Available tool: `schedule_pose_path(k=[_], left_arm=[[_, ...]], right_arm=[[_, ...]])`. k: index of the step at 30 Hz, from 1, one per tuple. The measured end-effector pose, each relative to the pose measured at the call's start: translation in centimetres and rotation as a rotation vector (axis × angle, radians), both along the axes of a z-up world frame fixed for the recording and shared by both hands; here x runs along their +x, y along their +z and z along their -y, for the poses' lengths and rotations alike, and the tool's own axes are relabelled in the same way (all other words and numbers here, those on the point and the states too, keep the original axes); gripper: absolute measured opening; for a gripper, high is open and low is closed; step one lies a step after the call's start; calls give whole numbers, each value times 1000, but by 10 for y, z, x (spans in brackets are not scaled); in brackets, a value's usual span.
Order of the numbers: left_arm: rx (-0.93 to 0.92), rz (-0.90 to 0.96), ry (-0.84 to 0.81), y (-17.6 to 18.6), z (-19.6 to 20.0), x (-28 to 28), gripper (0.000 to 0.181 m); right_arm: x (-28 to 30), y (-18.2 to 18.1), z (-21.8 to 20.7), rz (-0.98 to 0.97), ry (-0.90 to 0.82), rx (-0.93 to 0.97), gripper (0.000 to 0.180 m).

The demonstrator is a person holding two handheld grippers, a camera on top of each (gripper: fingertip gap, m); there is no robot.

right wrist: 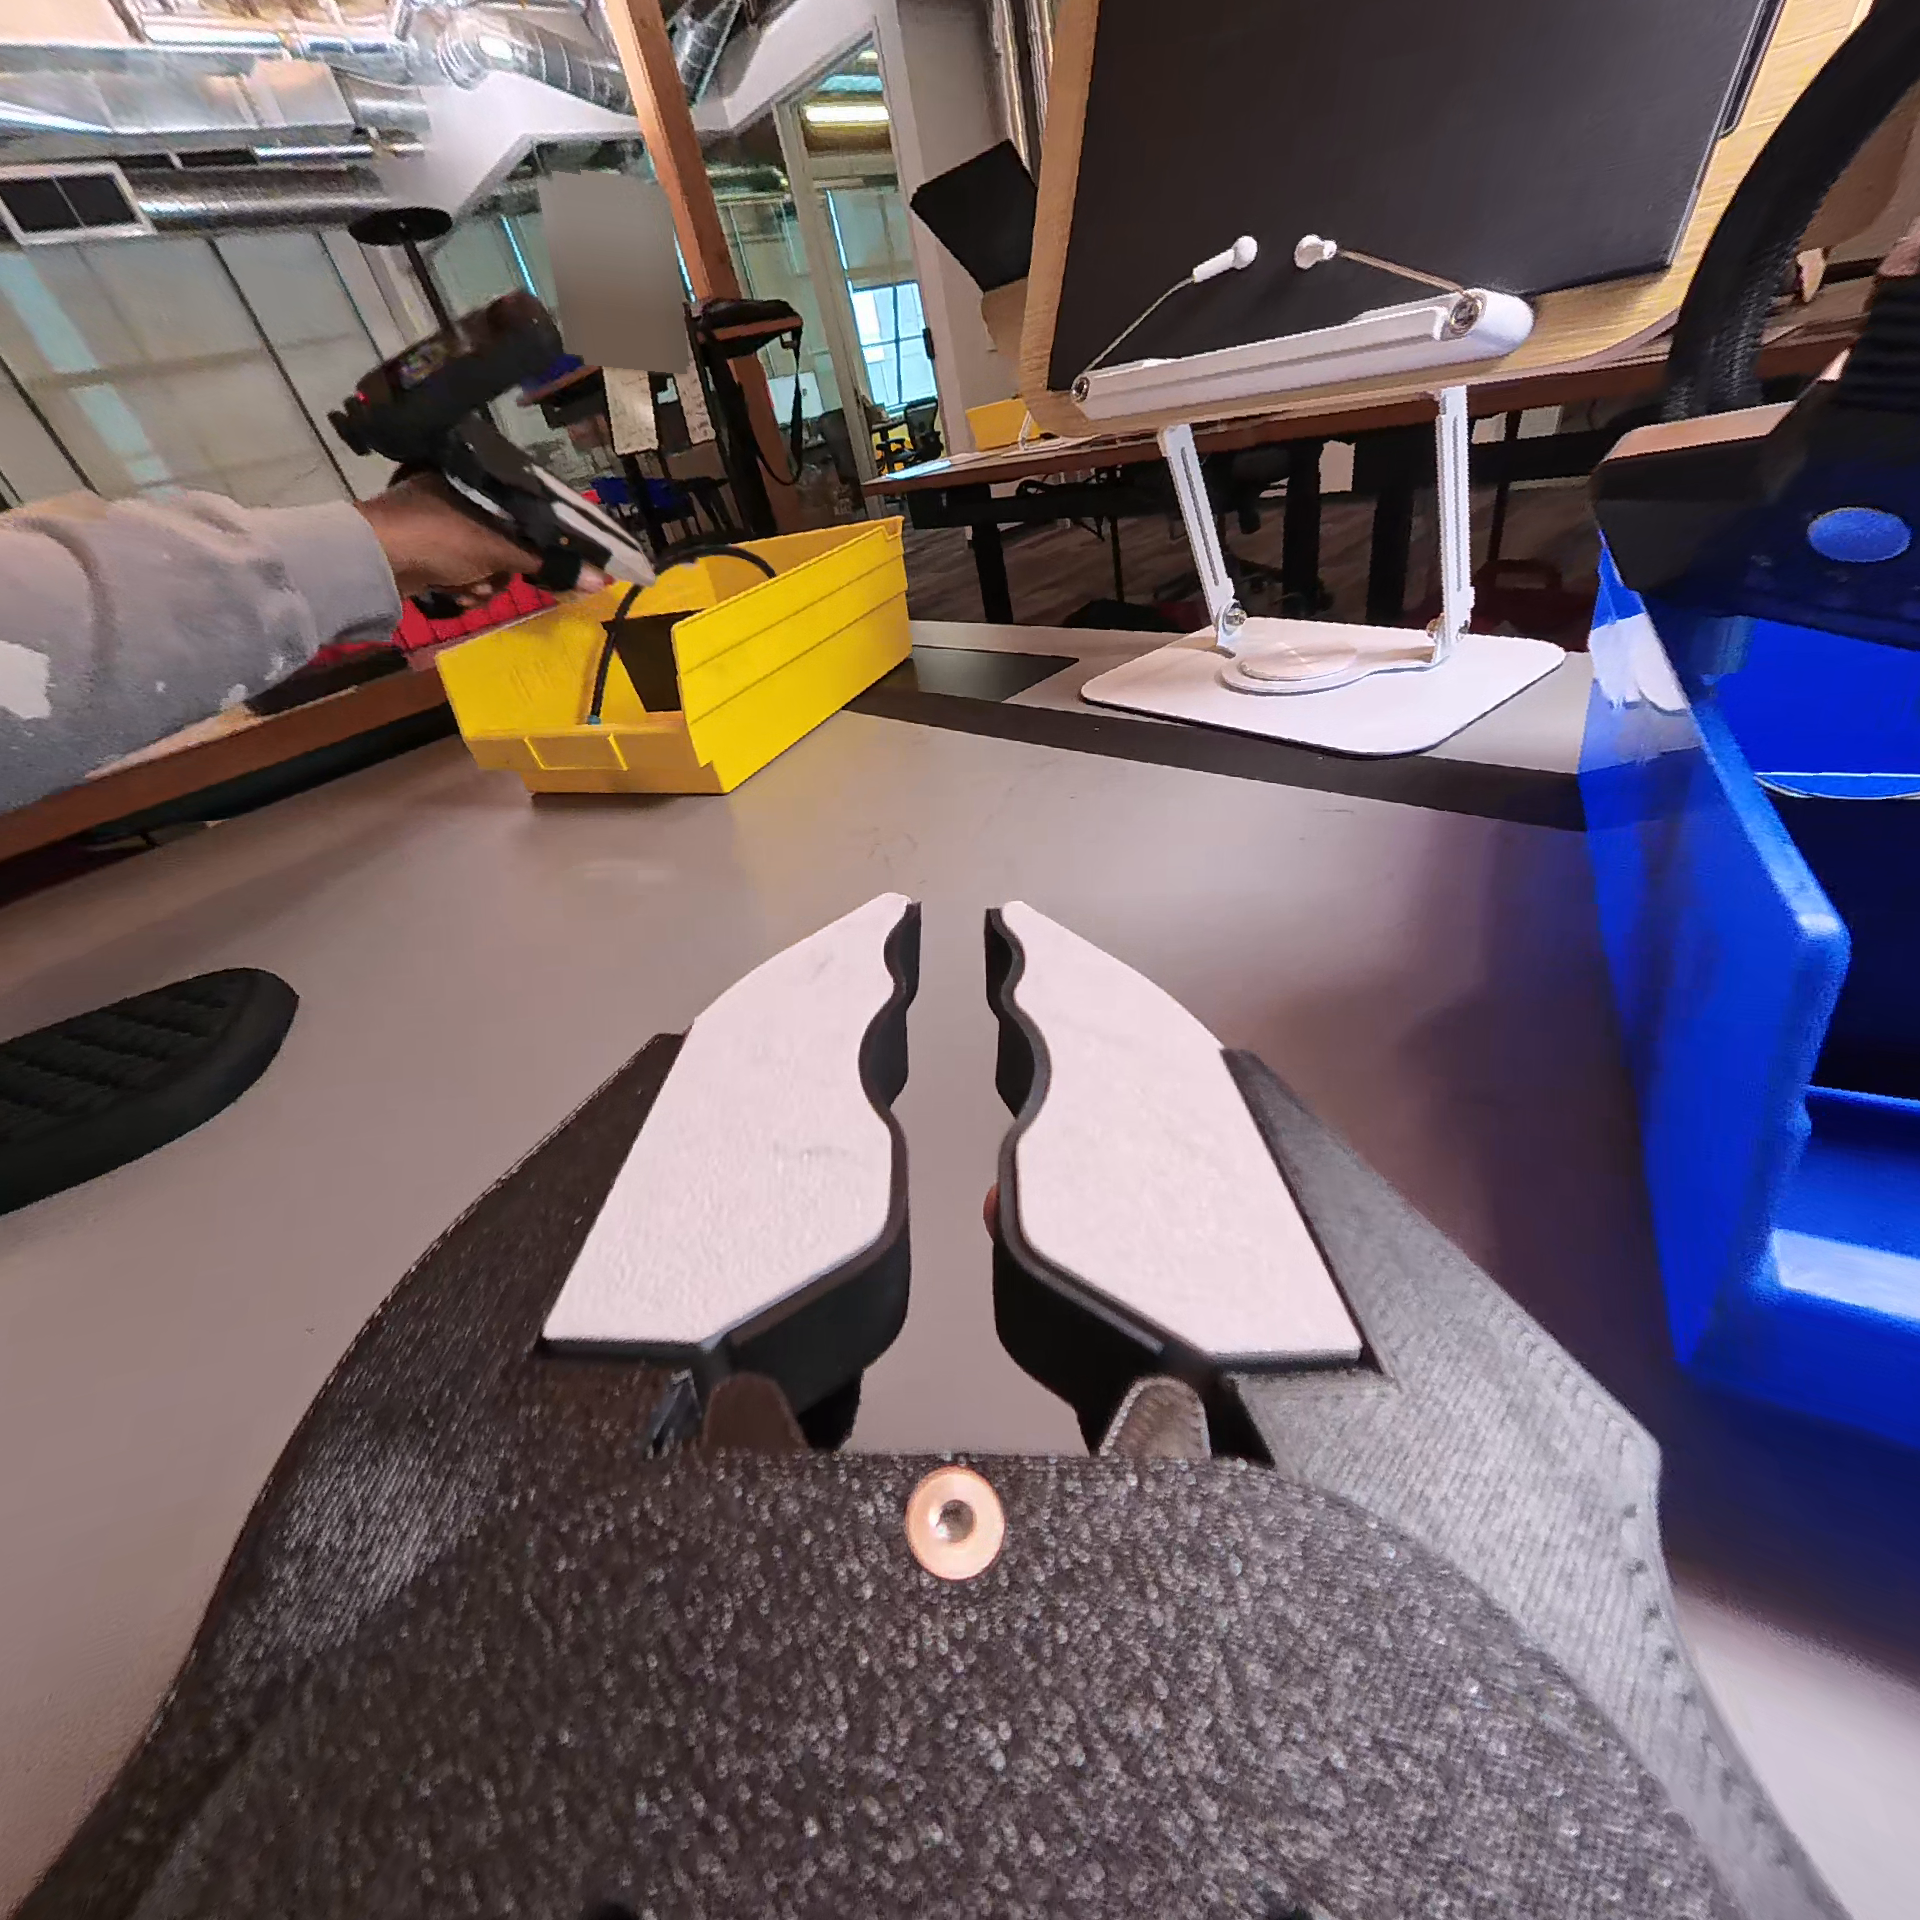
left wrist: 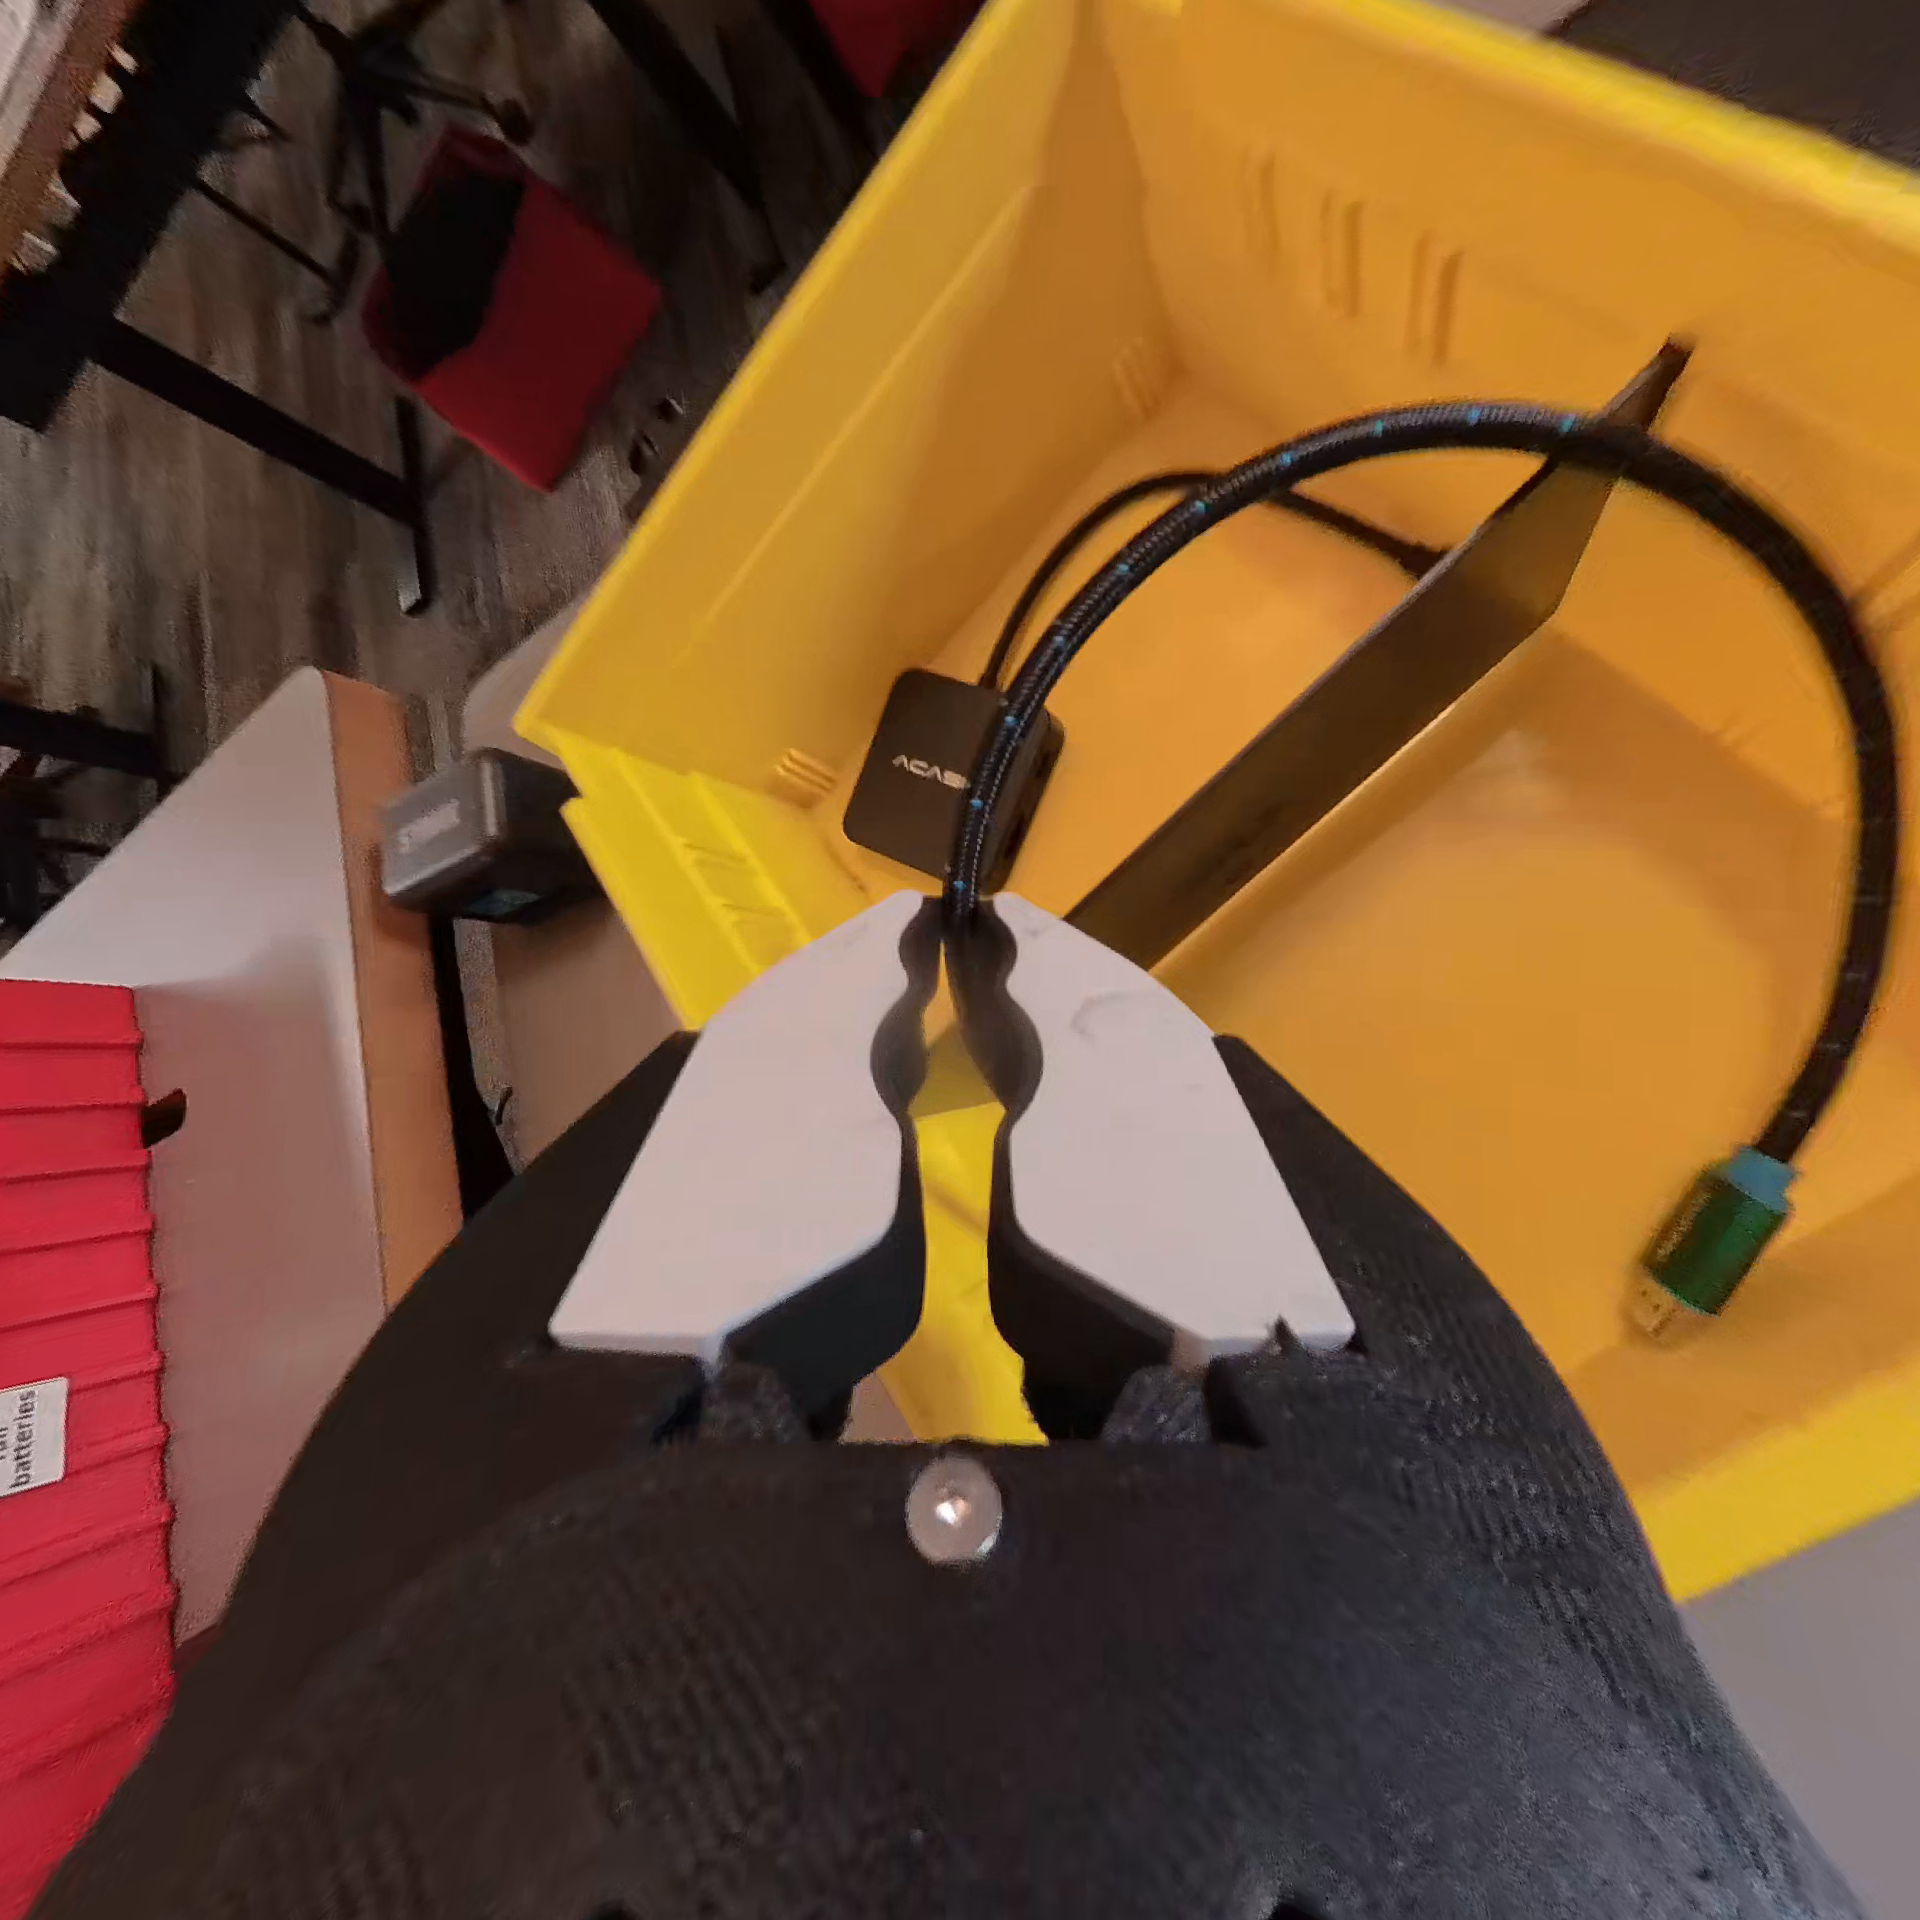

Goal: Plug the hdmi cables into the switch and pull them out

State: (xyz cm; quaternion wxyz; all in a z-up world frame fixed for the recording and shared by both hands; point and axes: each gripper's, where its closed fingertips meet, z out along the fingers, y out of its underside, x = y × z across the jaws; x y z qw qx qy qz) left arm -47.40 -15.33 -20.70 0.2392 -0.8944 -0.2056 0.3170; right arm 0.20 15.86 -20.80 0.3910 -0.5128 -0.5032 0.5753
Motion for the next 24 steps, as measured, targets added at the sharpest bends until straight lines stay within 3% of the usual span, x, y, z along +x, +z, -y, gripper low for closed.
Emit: schedule_pose_path(k=[1, 8, 12, 17, 24], left_arm=[[24, -17, -2, 12, 0, 1, 7], [271, -182, -68, 136, 4, 35, 7], [510, -130, -162, 177, -9, 88, 7], [810, 77, -292, 172, -34, 160, 7], [1105, 394, -409, 117, -86, 252, 6]], right_arm=[[0, 1, 1, -3, 4, -1, 11], [0, 5, 17, -15, 62, 24, 10], [-2, 4, 26, -4, 92, 49, 10], [-4, 4, 33, -3, 107, 55, 11], [-16, 13, 78, 8, 276, -38, 28]])
